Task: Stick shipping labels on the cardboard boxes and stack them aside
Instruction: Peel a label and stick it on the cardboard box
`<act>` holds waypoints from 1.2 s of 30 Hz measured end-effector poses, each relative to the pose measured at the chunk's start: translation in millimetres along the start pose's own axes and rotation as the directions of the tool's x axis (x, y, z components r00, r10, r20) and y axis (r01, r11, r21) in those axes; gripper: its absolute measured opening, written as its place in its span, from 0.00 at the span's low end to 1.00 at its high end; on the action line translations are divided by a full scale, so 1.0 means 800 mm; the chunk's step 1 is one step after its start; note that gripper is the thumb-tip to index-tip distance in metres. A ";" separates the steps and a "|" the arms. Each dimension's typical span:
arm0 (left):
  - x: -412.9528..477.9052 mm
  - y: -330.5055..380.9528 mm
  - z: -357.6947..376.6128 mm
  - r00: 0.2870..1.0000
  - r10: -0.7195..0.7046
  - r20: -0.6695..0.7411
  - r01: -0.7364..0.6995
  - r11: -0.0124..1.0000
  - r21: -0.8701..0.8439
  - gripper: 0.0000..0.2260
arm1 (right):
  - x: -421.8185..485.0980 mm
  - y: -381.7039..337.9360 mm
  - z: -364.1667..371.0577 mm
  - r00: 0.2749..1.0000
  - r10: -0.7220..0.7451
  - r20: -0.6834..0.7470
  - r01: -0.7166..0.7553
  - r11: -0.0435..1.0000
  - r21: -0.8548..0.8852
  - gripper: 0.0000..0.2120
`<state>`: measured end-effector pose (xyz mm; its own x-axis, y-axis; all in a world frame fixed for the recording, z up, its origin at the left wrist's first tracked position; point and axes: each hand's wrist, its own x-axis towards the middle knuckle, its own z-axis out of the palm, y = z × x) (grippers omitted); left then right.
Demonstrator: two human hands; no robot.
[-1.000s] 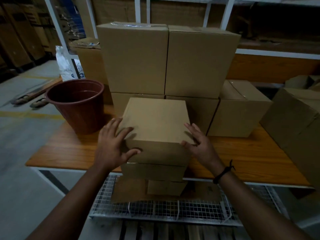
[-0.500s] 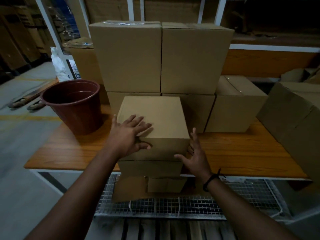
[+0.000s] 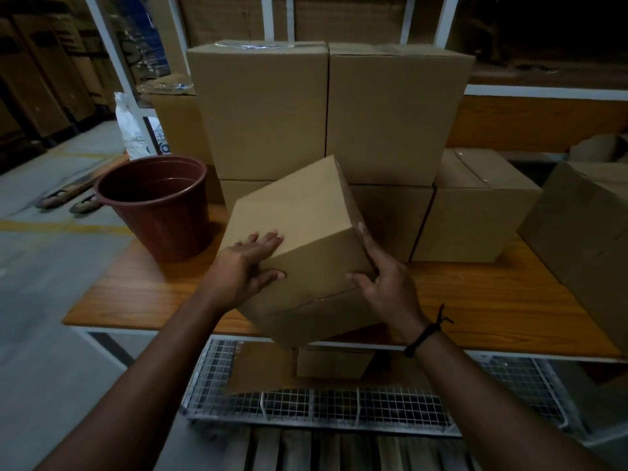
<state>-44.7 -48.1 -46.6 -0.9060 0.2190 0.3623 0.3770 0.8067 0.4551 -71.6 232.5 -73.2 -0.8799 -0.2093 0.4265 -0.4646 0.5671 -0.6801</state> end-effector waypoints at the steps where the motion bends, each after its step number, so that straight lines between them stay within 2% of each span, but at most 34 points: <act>1: -0.002 0.000 -0.003 1.000 -0.016 -0.020 0.016 1.000 -0.003 0.33 | 0.005 -0.008 -0.004 0.999 -0.030 -0.014 0.030 0.999 -0.046 0.45; 6: 0.005 0.039 -0.020 0.999 -0.024 -0.034 0.029 0.989 0.146 0.42 | 0.003 -0.043 0.013 0.990 -0.139 0.010 0.137 0.953 -0.270 0.44; 9: 0.026 0.077 -0.037 0.999 0.027 -0.035 -0.016 0.957 0.289 0.42 | 0.005 -0.059 0.029 0.980 -0.196 0.027 0.197 0.959 -0.203 0.37; 11: 0.033 0.077 -0.046 0.996 0.066 -0.055 -0.045 0.946 0.321 0.35 | 0.008 -0.056 0.030 0.988 -0.145 0.050 0.149 0.984 -0.095 0.34; 14: 0.025 0.047 -0.053 0.995 0.061 -0.073 -0.045 0.977 0.210 0.29 | 0.000 -0.026 0.026 0.995 0.009 0.102 0.006 0.989 -0.145 0.42; 16: 0.015 0.026 -0.056 0.995 0.022 -0.097 -0.012 0.994 0.108 0.30 | -0.009 0.000 0.026 0.974 0.193 0.116 -0.172 0.970 -0.170 0.46; 18: 0.007 0.010 -0.059 0.992 -0.001 -0.129 0.005 0.999 0.033 0.31 | -0.013 0.017 0.029 0.929 0.329 0.172 -0.320 0.944 -0.076 0.48; 19: 0.004 0.004 -0.061 0.989 -0.004 -0.147 0.005 1.000 0.003 0.31 | -0.013 0.021 0.032 0.920 0.337 0.202 -0.344 0.939 0.002 0.48; 21: 0.000 -0.003 -0.064 0.983 -0.012 -0.185 0.005 0.999 -0.042 0.32 | -0.010 0.020 0.037 0.933 0.269 0.239 -0.308 0.941 0.139 0.47; 23: -0.005 -0.007 -0.065 0.971 -0.016 -0.237 -0.004 0.997 -0.083 0.30 | -0.006 0.010 0.039 0.950 0.219 0.222 -0.260 0.950 0.172 0.46; 26: -0.019 -0.015 -0.056 0.946 -0.040 -0.321 -0.030 0.977 -0.209 0.28 | 0.001 0.002 0.029 0.978 0.163 0.128 -0.175 0.980 0.093 0.45; 29: -0.027 -0.025 -0.034 0.930 -0.140 -0.340 -0.004 0.921 -0.391 0.25 | 0.004 -0.001 0.008 0.990 0.118 0.080 -0.118 0.993 -0.006 0.44; 31: -0.028 -0.031 -0.015 0.929 -0.194 -0.316 0.024 0.882 -0.471 0.24 | 0.005 -0.003 -0.005 0.989 0.127 0.074 -0.120 0.989 -0.082 0.44; 36: -0.028 -0.040 0.023 0.946 -0.245 -0.213 0.092 0.832 -0.547 0.25 | -0.004 0.010 -0.014 0.978 0.187 0.096 -0.165 0.965 -0.202 0.43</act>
<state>-39.7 -68.5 -84.6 -0.9081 -0.1071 0.4048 0.3358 0.3911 0.8569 -71.7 246.6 -73.4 -0.9567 -0.1749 0.2326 -0.2833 0.7431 -0.6062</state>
